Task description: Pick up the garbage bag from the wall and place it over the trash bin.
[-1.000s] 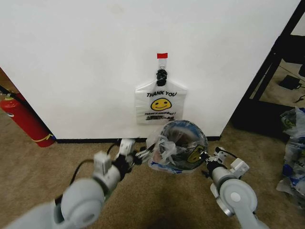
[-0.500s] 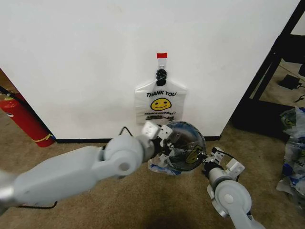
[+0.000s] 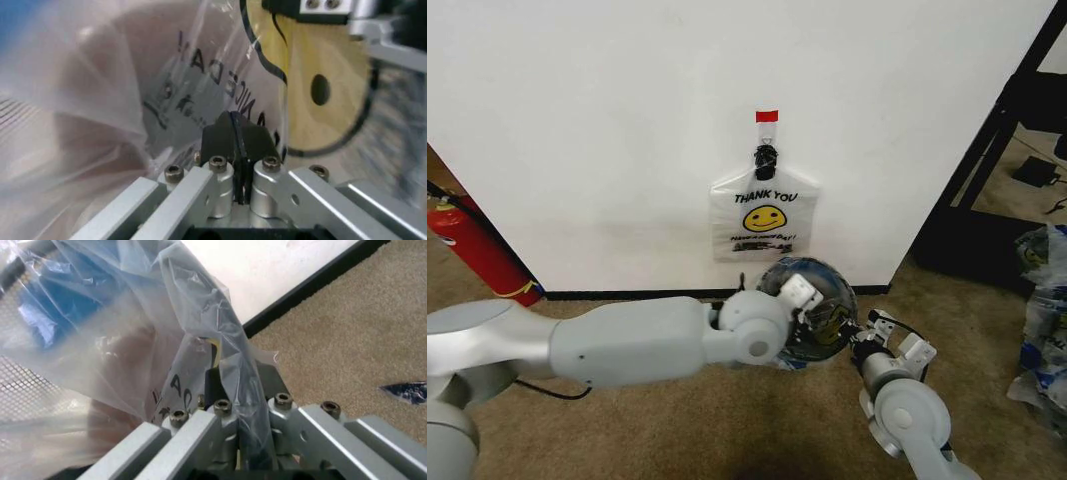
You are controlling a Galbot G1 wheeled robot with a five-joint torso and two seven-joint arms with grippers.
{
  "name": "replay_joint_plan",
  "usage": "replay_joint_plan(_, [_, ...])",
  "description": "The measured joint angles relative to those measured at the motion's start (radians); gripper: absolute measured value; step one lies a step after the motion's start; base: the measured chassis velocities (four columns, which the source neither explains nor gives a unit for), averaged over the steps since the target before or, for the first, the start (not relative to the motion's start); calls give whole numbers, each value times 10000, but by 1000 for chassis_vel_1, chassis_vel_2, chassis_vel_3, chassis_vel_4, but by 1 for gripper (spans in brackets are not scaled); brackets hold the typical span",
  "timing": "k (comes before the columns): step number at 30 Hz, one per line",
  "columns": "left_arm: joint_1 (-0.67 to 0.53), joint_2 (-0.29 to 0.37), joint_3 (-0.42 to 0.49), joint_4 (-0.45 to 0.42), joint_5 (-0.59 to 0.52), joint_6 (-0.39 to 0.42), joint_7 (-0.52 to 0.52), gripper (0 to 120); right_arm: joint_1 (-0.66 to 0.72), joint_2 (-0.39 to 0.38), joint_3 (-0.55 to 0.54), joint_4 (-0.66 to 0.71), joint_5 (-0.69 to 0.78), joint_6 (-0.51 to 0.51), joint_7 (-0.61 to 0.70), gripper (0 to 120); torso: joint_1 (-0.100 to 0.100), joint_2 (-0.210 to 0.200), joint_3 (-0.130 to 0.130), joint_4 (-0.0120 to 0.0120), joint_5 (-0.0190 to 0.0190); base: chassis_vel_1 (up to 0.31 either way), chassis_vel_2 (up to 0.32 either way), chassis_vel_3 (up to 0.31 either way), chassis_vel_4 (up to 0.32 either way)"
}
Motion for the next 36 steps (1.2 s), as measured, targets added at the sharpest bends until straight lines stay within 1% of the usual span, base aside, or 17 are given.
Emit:
replay_joint_plan(3, [-210,-483,484,629,-116,-11,-47,0,2,-18,-75,67,-50,14,0,0,0,0,0,1,2,0,0,0,0])
replay_joint_plan(5, [-233,-930,788,1390,-106,-18,-53,0,-50,-16,-161,174,-154,50,-25,0,-1,0,0,2,0,0,0,0,0])
replay_joint_plan(6, [-233,-930,788,1390,-106,-18,-53,0,-50,-16,-161,174,-154,50,-25,0,-1,0,0,2,0,0,0,0,0])
replay_joint_plan(8, [-145,-1237,883,2026,84,-26,17,0,-138,-29,-209,287,-244,91,-87,0,-1,0,0,-1,0,0,0,0,0])
replay_joint_plan(9, [-126,-1273,892,2126,127,-27,40,0,-152,-38,-212,306,-248,94,-93,0,-1,0,0,-2,0,0,0,0,0])
replay_joint_plan(10, [-56,-1401,900,2467,296,-29,132,0,-198,-80,-212,373,-251,98,-108,0,-1,0,0,0,1,0,0,0,0])
replay_joint_plan(12, [36,-1524,883,2795,476,-31,267,0,-225,-138,-210,422,-248,98,-116,0,-1,0,0,1,-1,0,0,0,0])
replay_joint_plan(18, [338,-1741,741,3214,848,-37,536,0,-266,-217,-302,452,-221,93,-124,0,-1,0,0,0,0,0,0,0,0])
replay_joint_plan(28, [823,-1760,483,3656,1543,-40,954,0,-331,-59,-394,496,-69,89,-130,0,-1,0,0,0,-1,0,0,0,0])
replay_joint_plan(33, [964,-1728,379,3596,1628,-42,984,0,-321,-4,-402,482,-36,89,-138,0,-1,0,0,0,-1,0,0,0,0])
replay_joint_plan(35, [983,-1658,280,3385,1630,-42,966,0,-296,-7,-370,430,-44,89,-138,0,-1,0,0,0,-1,0,0,0,0])
replay_joint_plan(36, [969,-1560,210,3125,1694,-42,938,0,-265,-17,-317,351,-46,89,-137,0,-1,0,-1,0,-1,0,0,0,0])
